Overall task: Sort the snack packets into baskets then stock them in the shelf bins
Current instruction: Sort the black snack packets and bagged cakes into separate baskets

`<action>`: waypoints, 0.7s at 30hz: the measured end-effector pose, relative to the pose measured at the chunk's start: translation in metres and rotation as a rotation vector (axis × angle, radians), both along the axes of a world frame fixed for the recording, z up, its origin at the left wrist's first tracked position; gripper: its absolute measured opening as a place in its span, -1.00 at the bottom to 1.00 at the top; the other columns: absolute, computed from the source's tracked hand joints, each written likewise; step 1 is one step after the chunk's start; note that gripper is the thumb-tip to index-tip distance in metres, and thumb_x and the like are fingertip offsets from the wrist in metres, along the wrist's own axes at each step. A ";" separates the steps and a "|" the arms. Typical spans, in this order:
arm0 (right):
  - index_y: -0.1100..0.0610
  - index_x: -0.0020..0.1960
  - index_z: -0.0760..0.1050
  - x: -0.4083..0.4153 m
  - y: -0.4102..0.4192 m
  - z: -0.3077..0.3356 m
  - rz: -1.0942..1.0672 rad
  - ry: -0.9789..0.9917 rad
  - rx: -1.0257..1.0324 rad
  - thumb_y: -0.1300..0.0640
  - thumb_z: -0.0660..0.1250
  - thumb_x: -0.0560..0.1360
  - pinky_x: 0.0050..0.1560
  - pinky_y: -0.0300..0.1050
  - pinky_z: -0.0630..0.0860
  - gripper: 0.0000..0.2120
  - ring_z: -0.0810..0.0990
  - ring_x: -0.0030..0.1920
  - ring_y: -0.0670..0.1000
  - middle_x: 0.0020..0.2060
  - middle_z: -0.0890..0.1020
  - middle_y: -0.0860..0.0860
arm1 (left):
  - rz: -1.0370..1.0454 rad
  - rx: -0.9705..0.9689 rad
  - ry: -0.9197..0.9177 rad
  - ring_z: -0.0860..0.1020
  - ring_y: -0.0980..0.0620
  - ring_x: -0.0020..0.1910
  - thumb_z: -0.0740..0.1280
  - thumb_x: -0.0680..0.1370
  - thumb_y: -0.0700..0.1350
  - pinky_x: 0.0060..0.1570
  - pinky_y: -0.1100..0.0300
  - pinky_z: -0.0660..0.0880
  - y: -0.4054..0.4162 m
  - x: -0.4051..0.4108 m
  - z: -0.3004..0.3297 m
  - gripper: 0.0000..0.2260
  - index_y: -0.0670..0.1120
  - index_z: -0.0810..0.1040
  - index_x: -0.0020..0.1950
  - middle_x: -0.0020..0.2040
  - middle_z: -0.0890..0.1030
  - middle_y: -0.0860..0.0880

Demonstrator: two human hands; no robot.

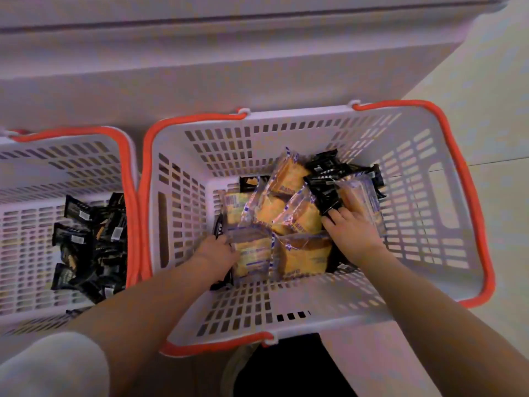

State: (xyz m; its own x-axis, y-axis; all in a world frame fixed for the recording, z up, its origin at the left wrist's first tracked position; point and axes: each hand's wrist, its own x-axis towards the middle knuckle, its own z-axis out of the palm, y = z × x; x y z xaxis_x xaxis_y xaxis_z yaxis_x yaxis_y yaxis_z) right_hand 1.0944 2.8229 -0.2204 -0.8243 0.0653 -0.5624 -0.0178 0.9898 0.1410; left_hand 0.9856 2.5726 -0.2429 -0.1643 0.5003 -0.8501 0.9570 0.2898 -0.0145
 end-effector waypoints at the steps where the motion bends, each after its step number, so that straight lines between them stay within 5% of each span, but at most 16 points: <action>1: 0.11 0.35 0.28 0.000 0.000 0.000 0.013 0.004 0.021 0.17 0.20 0.54 0.29 -0.06 0.28 -0.61 0.30 0.34 0.10 0.34 0.34 0.07 | -0.011 0.000 -0.006 0.24 -0.12 0.35 0.14 0.61 -0.12 0.17 0.07 0.30 -0.001 -0.001 -0.001 -0.61 -0.07 0.21 0.44 0.34 0.40 -0.13; 8: 0.10 0.16 0.47 -0.015 0.011 0.008 -0.017 0.074 -0.022 0.16 0.22 0.52 0.23 -0.08 0.26 -0.78 0.35 0.20 0.08 0.15 0.45 0.04 | -0.172 0.088 0.005 0.23 -0.13 0.35 0.27 0.53 -0.17 0.24 0.05 0.24 0.005 0.002 -0.004 -0.63 -0.10 0.40 0.34 0.37 0.29 -0.14; 16: 0.11 0.24 0.35 -0.043 0.013 -0.003 -0.096 0.071 -0.120 0.05 0.18 0.57 0.26 -0.03 0.24 -0.73 0.36 0.30 0.09 0.23 0.50 0.06 | -0.273 -0.004 -0.027 0.23 -0.10 0.39 0.23 0.58 -0.18 0.30 0.05 0.22 0.004 -0.009 -0.007 -0.65 -0.09 0.36 0.38 0.40 0.36 -0.08; 19: 0.08 0.32 0.30 -0.044 0.011 -0.009 -0.021 -0.034 -0.067 0.11 0.16 0.52 0.41 0.05 0.14 -0.64 0.38 0.30 0.10 0.24 0.49 0.06 | -0.106 0.051 -0.069 0.32 -0.11 0.33 0.21 0.59 -0.11 0.20 0.05 0.32 0.008 -0.014 0.001 -0.69 -0.11 0.41 0.34 0.34 0.39 -0.12; 21: 0.07 0.33 0.29 -0.042 0.010 -0.010 0.021 -0.054 -0.028 0.08 0.18 0.49 0.43 0.07 0.10 -0.59 0.38 0.30 0.09 0.24 0.48 0.05 | 0.205 0.212 -0.127 0.44 -0.10 0.19 0.14 0.61 0.05 0.04 0.07 0.42 0.013 -0.020 0.008 -0.62 -0.07 0.36 0.38 0.25 0.45 -0.13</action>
